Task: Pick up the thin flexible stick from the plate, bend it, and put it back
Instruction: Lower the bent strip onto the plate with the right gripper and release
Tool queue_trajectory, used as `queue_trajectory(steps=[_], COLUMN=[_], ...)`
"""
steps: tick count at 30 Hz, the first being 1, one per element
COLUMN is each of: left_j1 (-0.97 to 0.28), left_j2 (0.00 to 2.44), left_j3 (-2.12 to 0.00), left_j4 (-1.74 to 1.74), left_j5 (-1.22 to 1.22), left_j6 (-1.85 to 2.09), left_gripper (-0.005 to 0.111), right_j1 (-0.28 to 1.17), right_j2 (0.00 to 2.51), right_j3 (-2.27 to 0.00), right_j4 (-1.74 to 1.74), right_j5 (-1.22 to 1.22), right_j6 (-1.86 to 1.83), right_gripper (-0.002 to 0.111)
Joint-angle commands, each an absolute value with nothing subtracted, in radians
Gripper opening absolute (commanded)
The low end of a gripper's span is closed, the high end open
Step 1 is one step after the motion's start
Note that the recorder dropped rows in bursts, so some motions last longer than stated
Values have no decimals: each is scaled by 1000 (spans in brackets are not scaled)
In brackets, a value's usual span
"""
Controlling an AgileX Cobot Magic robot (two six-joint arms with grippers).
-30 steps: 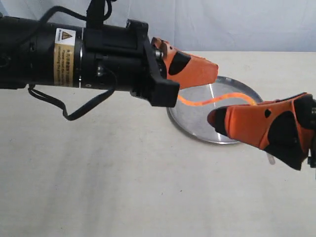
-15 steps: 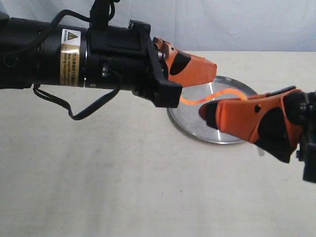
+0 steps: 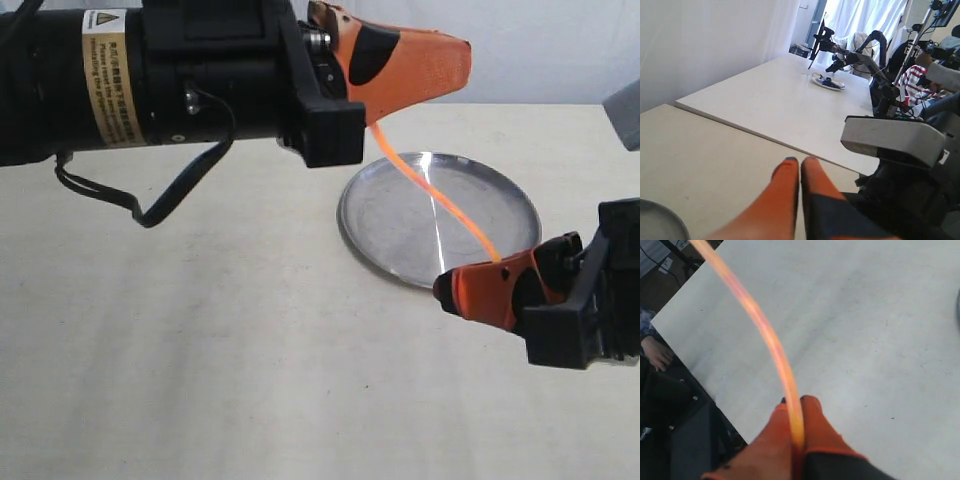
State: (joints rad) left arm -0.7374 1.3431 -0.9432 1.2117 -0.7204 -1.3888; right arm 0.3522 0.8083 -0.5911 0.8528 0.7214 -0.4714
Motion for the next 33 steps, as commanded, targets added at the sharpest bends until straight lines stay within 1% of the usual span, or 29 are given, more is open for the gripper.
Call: queue_trajectory(steps=[1,3,6,7,9,12,14,17,20,21,26,29,33], left_j1=[-741,-741,-741,-741,-739,-739,-739,-739,-739,-739,-739,-739,-739], left_j2=[1331,1331,1331,1329,1321,1285,1253,1190,1109,1080,960,907,871], left_j3=[-945,-945,-945,-945,-945,-945,-945,-945,-945,-945,-945,-924,-837], left_j4=[1231,1220,1203,1200,1198,1204,1225,1307,1440,1494,1744,1744,1744], left_j5=[-719,-719,-715,-710,-685,-618,-546,-384,-292,-287,-299,-279,-155], left_j6=[-1383,-1383,-1383,-1383,-1383,-1373,-1356,-1357,-1408,-1436,-1648,-1692,-1688], left_gripper=[21,38,57,60,61,57,49,29,4,0,0,0,0], right_j1=[350,350,350,350,350,350,350,350,350,350,348,338,338], right_j2=[814,814,817,825,855,950,1041,1185,1326,1368,1591,1693,1767], right_j3=[-592,-592,-592,-592,-592,-592,-592,-595,-627,-646,-792,-874,-952], right_j4=[783,728,583,516,380,160,45,-40,-42,-47,-114,-172,-336], right_j5=[684,645,573,557,542,544,524,417,359,359,356,371,422], right_j6=[-463,-403,-274,-220,-114,37,107,143,143,143,158,222,333], right_gripper=[-1,-1,-1,-1,-1,-1,-1,-1,-1,-1,-1,-1,-1])
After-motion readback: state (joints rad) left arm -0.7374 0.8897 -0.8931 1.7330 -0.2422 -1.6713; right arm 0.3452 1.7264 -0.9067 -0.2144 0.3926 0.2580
